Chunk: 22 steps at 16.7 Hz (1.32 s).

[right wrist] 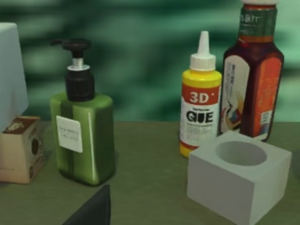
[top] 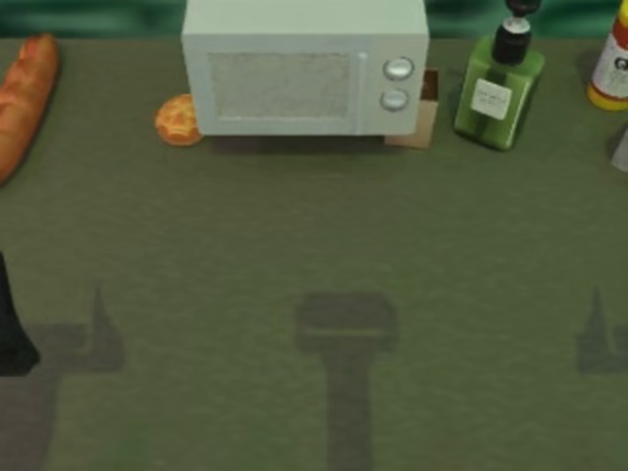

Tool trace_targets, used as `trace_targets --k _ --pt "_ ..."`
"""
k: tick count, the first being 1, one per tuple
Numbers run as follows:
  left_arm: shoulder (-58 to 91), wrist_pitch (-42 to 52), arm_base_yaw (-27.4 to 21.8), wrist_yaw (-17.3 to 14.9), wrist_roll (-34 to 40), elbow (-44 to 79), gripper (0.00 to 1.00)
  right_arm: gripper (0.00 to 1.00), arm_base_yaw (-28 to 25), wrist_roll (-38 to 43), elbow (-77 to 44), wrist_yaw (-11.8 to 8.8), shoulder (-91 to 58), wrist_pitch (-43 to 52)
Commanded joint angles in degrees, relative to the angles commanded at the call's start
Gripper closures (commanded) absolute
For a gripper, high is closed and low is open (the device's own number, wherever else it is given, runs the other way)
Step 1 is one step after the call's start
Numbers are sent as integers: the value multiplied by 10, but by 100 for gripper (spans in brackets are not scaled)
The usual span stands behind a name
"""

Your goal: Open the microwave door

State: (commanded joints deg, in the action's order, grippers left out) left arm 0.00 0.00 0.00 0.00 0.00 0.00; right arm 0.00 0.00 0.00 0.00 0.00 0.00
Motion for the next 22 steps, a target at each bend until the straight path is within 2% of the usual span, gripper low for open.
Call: trace_targets --k 4,7,11,22 --pt "18 3 -10 9 4 16 0 0 0 0 0 0 0 0" --pt "90 13 -48 43 19 77 0 0 0 0 0 0 0 0" --pt "267 25 -128 116 58 217 0 0 0 0 0 0 0 0" --pt "918 33 -383 341 207 694 0 0 0 0 0 0 0 0"
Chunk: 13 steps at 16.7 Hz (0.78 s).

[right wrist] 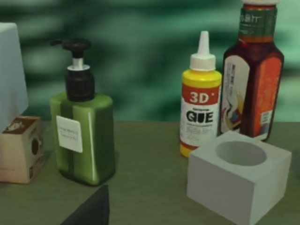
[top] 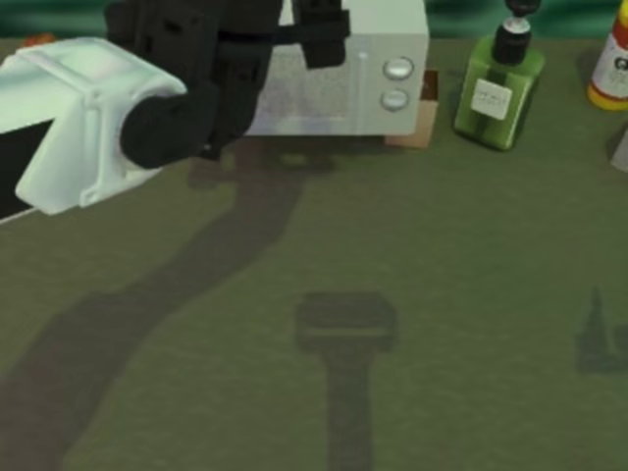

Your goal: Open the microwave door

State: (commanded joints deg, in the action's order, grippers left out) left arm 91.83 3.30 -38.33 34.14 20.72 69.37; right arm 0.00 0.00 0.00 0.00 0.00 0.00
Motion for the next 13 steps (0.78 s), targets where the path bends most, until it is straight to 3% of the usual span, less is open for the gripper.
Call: trace_targets --k 6,13 --pt "196 22 -84 74 39 137 0 0 0 0 0 0 0 0" --pt "217 26 -92 82 42 150 0 0 0 0 0 0 0 0"
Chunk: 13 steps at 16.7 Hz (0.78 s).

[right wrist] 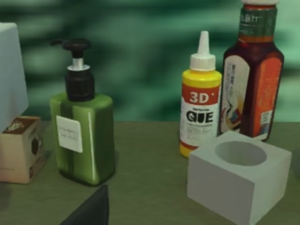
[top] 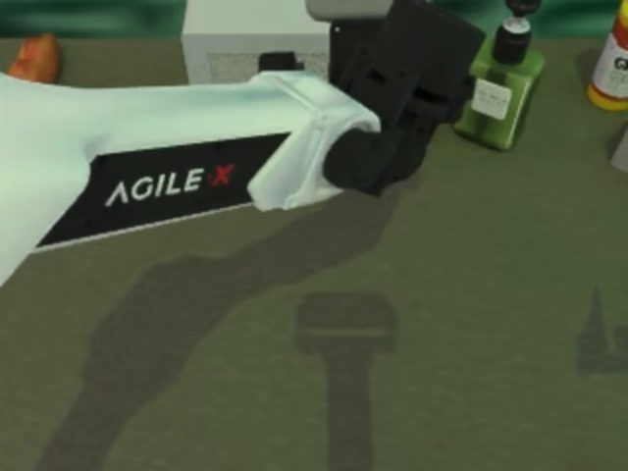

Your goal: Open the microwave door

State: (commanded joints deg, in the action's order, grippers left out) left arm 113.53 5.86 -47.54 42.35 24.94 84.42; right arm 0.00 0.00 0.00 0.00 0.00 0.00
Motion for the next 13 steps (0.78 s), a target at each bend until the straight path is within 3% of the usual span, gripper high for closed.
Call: trace_targets --k 9,13 --pt "127 -45 60 -53 -45 111 0 0 0 0 0 0 0 0" --pt "130 -46 62 -54 -46 114 0 0 0 0 0 0 0 0"
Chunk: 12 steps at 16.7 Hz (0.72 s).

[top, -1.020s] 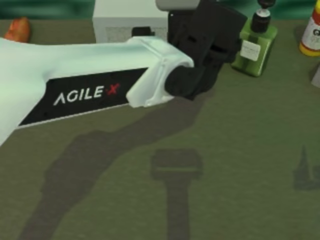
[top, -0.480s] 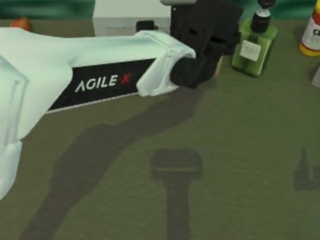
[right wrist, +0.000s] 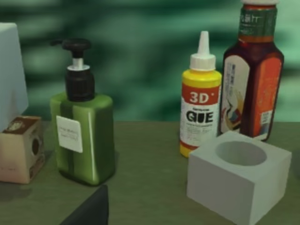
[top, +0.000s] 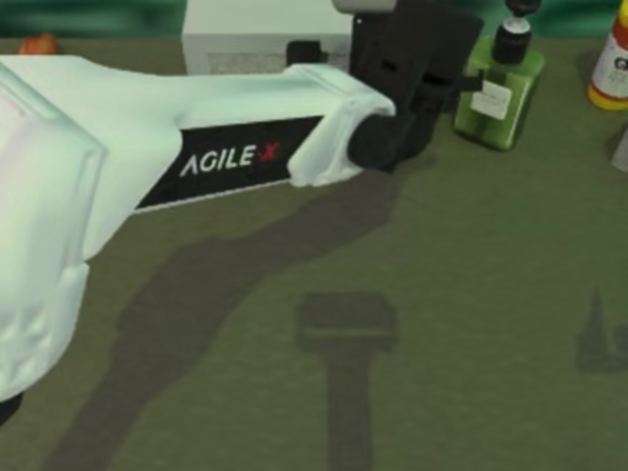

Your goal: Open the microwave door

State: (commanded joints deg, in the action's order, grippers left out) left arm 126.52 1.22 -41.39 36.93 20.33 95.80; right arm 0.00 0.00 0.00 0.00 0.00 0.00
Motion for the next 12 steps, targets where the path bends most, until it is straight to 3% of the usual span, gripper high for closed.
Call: trace_targets --k 12 --pt "0 0 0 0 0 0 90 0 0 0 0 0 0 0"
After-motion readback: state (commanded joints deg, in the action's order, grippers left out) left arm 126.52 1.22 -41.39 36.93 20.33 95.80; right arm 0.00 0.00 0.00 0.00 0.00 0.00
